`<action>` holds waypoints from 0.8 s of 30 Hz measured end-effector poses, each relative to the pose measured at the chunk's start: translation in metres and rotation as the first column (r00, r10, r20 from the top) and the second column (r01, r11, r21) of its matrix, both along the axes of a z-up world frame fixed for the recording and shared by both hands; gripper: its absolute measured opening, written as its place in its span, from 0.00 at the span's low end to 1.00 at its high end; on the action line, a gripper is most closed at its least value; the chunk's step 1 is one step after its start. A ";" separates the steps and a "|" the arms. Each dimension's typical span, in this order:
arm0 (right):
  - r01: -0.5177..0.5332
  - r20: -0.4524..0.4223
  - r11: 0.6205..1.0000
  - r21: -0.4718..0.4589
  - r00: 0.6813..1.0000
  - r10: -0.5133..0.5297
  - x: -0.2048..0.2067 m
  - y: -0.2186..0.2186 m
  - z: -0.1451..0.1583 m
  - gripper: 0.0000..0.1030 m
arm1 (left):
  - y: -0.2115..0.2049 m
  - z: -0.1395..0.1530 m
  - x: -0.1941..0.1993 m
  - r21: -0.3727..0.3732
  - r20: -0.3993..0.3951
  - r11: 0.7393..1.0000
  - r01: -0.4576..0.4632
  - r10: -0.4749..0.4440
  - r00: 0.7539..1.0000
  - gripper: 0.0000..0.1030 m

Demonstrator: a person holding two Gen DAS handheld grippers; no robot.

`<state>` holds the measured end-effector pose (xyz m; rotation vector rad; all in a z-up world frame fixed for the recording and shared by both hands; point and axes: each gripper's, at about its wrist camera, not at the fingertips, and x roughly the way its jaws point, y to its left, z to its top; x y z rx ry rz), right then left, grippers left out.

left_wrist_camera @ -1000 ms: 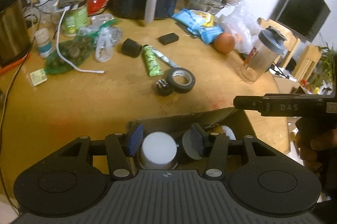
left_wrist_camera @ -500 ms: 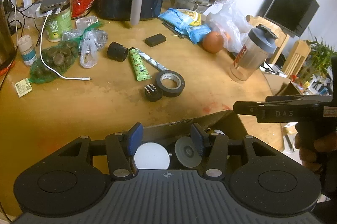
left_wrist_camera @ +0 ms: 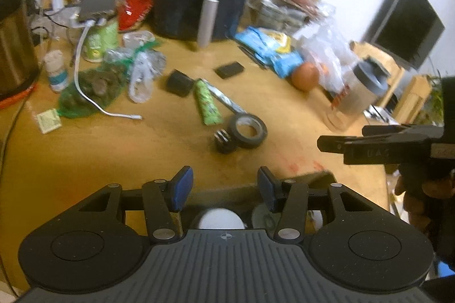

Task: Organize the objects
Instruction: 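Withdraw both open tools from the box back over the table, then reach down and grasp the black electrical tape roll with the right tool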

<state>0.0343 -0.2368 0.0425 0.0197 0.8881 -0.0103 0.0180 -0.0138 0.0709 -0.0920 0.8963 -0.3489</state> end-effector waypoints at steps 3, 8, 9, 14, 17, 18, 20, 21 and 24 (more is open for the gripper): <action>-0.039 -0.026 0.998 -0.040 0.999 0.038 0.019 0.008 -0.002 1.00 | 0.007 0.006 0.004 -0.004 0.017 0.999 -0.045 0.045 0.999 0.48; -0.075 -0.068 0.997 0.029 0.995 0.077 0.044 0.011 -0.005 1.00 | 0.010 0.007 0.011 0.001 0.016 0.996 -0.095 0.095 0.995 0.48; -0.078 -0.076 0.996 0.039 0.994 0.081 0.048 0.012 -0.005 1.00 | 0.011 0.008 0.012 0.001 0.018 0.995 -0.099 0.099 0.995 0.48; -0.137 -0.079 0.987 0.089 0.986 0.144 0.063 0.011 -0.006 1.00 | 0.009 0.009 0.017 -0.006 0.013 0.993 -0.119 0.120 0.993 0.48; -0.178 -0.076 0.980 0.089 0.980 0.185 0.069 0.011 -0.008 1.00 | 0.007 0.009 0.020 -0.016 0.005 0.992 -0.124 0.124 0.992 0.48; -0.188 -0.075 0.978 0.088 0.978 0.195 0.071 0.011 -0.009 1.00 | 0.006 0.008 0.020 -0.015 0.003 0.992 -0.124 0.124 0.992 0.48; -0.199 -0.072 0.976 0.089 0.976 0.205 0.076 0.010 -0.011 1.00 | 0.002 0.007 0.022 -0.011 -0.005 0.993 -0.121 0.121 0.993 0.48; -0.200 -0.070 0.976 0.085 0.976 0.206 0.078 0.009 -0.012 1.00 | 0.001 0.006 0.022 -0.009 -0.009 0.993 -0.119 0.119 0.993 0.48; -0.197 -0.068 0.978 0.061 0.977 0.201 0.085 0.006 -0.018 1.00 | -0.004 0.003 0.024 -0.001 -0.026 0.994 -0.111 0.111 0.993 0.48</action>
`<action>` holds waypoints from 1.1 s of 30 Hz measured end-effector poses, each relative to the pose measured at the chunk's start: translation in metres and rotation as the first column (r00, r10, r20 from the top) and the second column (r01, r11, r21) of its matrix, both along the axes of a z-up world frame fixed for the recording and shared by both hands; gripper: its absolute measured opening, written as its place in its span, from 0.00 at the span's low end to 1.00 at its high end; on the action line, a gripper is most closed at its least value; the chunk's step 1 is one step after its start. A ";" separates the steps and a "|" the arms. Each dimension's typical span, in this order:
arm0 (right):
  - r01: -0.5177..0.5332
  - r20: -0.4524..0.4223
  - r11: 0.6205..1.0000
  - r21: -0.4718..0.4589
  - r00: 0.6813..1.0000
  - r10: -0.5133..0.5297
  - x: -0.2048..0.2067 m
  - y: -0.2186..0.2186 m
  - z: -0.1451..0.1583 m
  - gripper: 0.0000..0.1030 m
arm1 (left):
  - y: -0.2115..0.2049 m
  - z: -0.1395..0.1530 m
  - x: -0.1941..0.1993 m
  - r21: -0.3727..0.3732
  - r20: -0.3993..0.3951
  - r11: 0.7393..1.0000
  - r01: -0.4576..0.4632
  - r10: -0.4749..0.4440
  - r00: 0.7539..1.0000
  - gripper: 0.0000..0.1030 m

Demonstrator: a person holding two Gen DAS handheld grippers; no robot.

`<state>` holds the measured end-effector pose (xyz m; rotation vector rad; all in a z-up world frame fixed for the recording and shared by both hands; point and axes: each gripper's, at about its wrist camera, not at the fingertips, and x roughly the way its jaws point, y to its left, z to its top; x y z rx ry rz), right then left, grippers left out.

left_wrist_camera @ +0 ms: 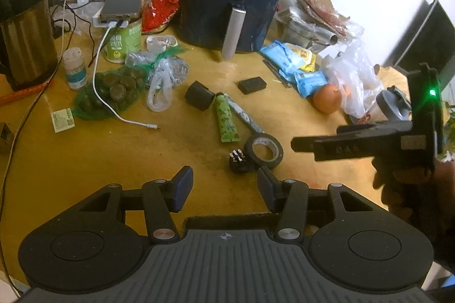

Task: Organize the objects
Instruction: 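Reach down and grasp the black electrical tape roll with the right tool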

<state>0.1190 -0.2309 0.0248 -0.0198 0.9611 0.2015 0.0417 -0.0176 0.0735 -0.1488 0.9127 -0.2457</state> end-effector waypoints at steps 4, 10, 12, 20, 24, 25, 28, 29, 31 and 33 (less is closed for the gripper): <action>0.003 -0.021 1.000 0.031 1.000 -0.002 0.010 -0.008 -0.010 1.00 | -0.005 -0.004 0.000 0.009 -0.023 1.000 0.007 -0.007 1.000 0.48; -0.037 -0.045 0.998 0.054 0.998 0.039 0.026 -0.010 -0.031 1.00 | -0.005 -0.009 0.002 0.023 -0.054 1.000 0.000 0.001 0.999 0.48; -0.048 -0.051 0.997 0.056 0.997 0.051 0.031 -0.009 -0.037 0.99 | -0.004 -0.010 0.003 0.027 -0.062 1.000 -0.008 0.010 0.998 0.48; -0.061 -0.093 0.997 0.049 0.994 0.065 0.049 -0.008 -0.063 0.77 | 0.001 -0.010 0.008 0.040 -0.071 0.998 -0.050 0.053 0.996 0.48; -0.088 -0.093 0.996 0.010 0.992 0.088 0.056 -0.005 -0.072 0.65 | 0.003 -0.010 0.008 0.044 -0.076 0.996 -0.073 0.076 0.994 0.48; -0.096 -0.094 0.995 0.003 0.991 0.096 0.058 -0.004 -0.075 0.60 | 0.003 -0.010 0.007 0.045 -0.076 0.996 -0.078 0.081 0.994 0.48; -0.128 -0.090 0.991 -0.026 0.988 0.125 0.062 0.000 -0.082 0.50 | 0.005 -0.008 0.007 0.050 -0.075 0.994 -0.092 0.096 0.993 0.48; -0.139 -0.087 0.990 -0.033 0.987 0.135 0.064 0.001 -0.084 0.45 | 0.006 -0.008 0.006 0.051 -0.074 0.994 -0.098 0.102 0.992 0.48; -0.154 -0.082 0.987 -0.047 0.985 0.150 0.066 0.004 -0.087 0.37 | 0.007 -0.007 0.005 0.055 -0.073 0.993 -0.109 0.113 0.991 0.48; -0.166 -0.082 0.984 -0.060 0.984 0.161 0.068 0.006 -0.091 0.31 | 0.008 -0.007 0.005 0.056 -0.075 0.991 -0.118 0.122 0.990 0.48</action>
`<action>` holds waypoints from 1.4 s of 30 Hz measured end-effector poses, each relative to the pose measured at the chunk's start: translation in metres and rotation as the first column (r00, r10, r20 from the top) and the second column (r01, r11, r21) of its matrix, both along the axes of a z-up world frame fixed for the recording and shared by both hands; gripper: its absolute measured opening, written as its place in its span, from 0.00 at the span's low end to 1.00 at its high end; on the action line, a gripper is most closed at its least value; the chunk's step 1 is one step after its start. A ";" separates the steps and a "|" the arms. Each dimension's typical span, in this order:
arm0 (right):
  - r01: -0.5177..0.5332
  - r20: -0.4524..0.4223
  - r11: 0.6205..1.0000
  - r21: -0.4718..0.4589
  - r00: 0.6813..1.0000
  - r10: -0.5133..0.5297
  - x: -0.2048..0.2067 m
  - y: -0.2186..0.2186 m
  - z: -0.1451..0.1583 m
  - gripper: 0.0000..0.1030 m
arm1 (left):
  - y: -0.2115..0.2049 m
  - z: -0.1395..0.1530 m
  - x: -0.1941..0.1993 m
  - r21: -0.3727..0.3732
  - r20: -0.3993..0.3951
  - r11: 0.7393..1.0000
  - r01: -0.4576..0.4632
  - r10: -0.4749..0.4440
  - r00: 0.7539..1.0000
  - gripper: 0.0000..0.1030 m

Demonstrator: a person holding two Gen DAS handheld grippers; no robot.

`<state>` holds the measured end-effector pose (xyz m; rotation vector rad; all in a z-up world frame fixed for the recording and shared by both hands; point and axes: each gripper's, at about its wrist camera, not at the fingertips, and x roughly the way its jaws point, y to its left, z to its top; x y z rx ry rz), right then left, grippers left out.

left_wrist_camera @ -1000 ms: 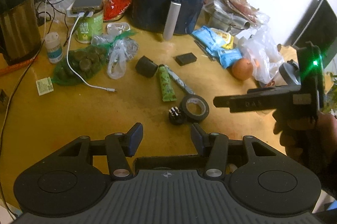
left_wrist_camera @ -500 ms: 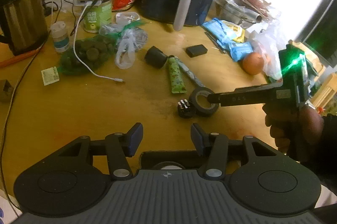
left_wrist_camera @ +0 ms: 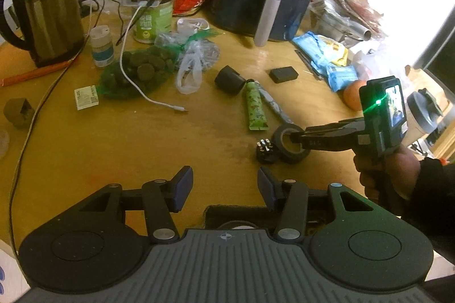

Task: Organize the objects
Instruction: 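Reach down and grasp the black electrical tape roll with the right tool, then lift the tape roll with the right tool while the left tool reaches toward the black rubber cylinder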

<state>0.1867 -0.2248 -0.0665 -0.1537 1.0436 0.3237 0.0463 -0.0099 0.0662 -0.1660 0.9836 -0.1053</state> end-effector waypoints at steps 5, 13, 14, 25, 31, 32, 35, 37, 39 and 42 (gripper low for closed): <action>-0.014 0.014 0.999 -0.031 1.000 0.015 0.001 0.002 -0.009 0.20 | 0.000 -0.002 -0.002 0.001 -0.009 1.000 -0.014 0.014 1.000 0.48; -0.023 0.013 1.000 -0.018 1.000 0.023 0.001 0.000 -0.008 0.17 | -0.003 -0.003 0.000 0.000 -0.007 1.000 -0.014 0.014 1.000 0.48; -0.020 0.008 1.000 -0.014 1.000 0.020 0.001 -0.001 -0.008 0.17 | -0.003 -0.003 0.000 0.001 -0.005 1.000 -0.011 0.011 1.000 0.48; 0.037 0.016 0.995 0.093 0.999 -0.039 -0.014 -0.021 0.016 0.17 | -0.007 -0.001 0.007 0.006 0.008 1.000 0.019 -0.019 1.000 0.48; 0.047 0.035 0.984 0.170 0.998 -0.054 -0.027 -0.028 0.041 0.17 | -0.007 0.000 0.014 0.006 0.016 0.999 0.037 -0.037 0.999 0.48; 0.049 0.046 0.983 0.176 0.997 -0.058 -0.030 -0.029 0.046 0.17 | -0.008 0.000 0.015 0.007 0.017 0.999 0.042 -0.042 0.999 0.48; 0.075 0.091 0.987 0.140 0.992 -0.088 -0.038 -0.032 0.060 0.17 | -0.008 0.000 0.020 0.010 0.019 0.998 0.058 -0.058 0.998 0.48; 0.096 0.110 0.984 0.150 0.987 -0.113 -0.044 -0.038 0.069 0.17 | -0.009 0.000 0.023 0.012 0.021 0.998 0.066 -0.067 0.998 0.48; 0.110 0.122 0.982 0.153 0.984 -0.129 -0.048 -0.043 0.077 0.17 | -0.010 0.001 0.026 0.014 0.025 0.997 0.077 -0.078 0.997 0.48; 0.122 0.133 0.980 0.156 0.981 -0.143 -0.053 -0.050 0.086 0.17 | -0.012 0.002 0.031 0.018 0.031 0.995 0.097 -0.098 0.995 0.48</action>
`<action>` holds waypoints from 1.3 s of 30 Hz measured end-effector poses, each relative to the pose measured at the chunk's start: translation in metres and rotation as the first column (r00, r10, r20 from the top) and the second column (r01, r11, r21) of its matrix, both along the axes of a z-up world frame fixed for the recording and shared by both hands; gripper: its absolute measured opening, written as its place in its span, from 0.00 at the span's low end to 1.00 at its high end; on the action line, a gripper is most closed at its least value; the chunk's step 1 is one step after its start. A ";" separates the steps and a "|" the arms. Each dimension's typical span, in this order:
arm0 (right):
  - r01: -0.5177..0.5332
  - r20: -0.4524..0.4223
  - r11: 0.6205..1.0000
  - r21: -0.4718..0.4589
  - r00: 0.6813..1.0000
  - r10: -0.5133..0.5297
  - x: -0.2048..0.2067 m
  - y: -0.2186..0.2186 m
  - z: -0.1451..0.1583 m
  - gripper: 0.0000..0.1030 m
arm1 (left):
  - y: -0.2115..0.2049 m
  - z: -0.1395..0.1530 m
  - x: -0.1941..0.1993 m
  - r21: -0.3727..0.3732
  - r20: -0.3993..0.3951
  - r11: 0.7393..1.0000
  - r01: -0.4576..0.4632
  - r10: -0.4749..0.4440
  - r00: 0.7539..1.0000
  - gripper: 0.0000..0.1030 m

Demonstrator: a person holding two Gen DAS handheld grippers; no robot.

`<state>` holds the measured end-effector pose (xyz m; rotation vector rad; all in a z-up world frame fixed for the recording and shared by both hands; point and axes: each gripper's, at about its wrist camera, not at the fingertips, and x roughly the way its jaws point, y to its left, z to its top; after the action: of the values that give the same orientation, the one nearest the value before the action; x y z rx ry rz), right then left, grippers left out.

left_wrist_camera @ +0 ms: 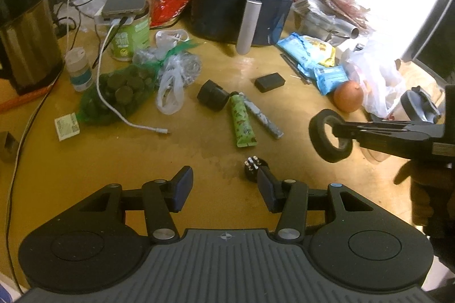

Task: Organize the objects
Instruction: 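Lift the tape roll with the right tool while the left tool reaches toward the black rubber cylinder, then grasp the black rubber cylinder with the left tool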

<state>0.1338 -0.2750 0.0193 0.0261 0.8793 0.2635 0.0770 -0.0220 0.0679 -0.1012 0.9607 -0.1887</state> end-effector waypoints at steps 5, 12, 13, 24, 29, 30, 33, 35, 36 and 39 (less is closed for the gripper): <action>0.070 0.024 0.997 -0.013 0.997 -0.070 -0.008 -0.010 0.013 0.17 | -0.006 0.001 0.009 0.011 0.011 0.999 0.041 -0.041 0.999 0.48; 0.110 0.097 0.994 0.001 0.989 -0.110 -0.022 -0.019 0.028 0.17 | -0.012 0.000 0.025 0.022 0.017 0.996 0.084 -0.085 0.996 0.48; 0.117 0.111 0.993 -0.002 0.987 -0.116 -0.024 -0.019 0.030 0.17 | -0.013 0.000 0.027 0.022 0.018 0.996 0.088 -0.088 0.996 0.48; 0.207 0.149 0.976 0.074 0.965 -0.216 -0.045 -0.035 0.044 0.17 | -0.016 -0.008 0.062 0.052 0.032 0.992 0.119 -0.120 0.992 0.48; 0.229 0.108 0.969 0.092 0.965 -0.238 -0.050 -0.039 0.041 0.17 | -0.018 -0.019 0.081 0.080 0.042 0.988 0.132 -0.136 0.990 0.48; 0.233 0.101 0.967 0.099 0.965 -0.243 -0.051 -0.040 0.040 0.17 | -0.019 -0.022 0.085 0.084 0.044 0.987 0.137 -0.141 0.989 0.48; 0.240 0.089 0.965 0.105 0.964 -0.250 -0.054 -0.043 0.038 0.17 | -0.021 -0.028 0.095 0.094 0.072 0.983 0.160 -0.167 0.983 0.48; 0.246 0.081 0.963 0.109 0.964 -0.255 -0.055 -0.045 0.038 0.17 | -0.024 -0.033 0.104 0.114 0.075 0.979 0.170 -0.179 0.981 0.48; 0.247 0.078 0.962 0.112 0.963 -0.257 -0.055 -0.045 0.037 0.17 | -0.024 -0.035 0.108 0.119 0.081 0.978 0.173 -0.183 0.980 0.48; 0.251 0.075 0.961 0.119 0.963 -0.261 -0.057 -0.047 0.038 0.17 | -0.028 -0.046 0.121 0.148 0.089 0.973 0.179 -0.193 0.977 0.52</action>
<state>0.0771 -0.3220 0.0570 0.2265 0.7621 0.0686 0.1981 -0.0496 0.0224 0.1266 0.8779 -0.2967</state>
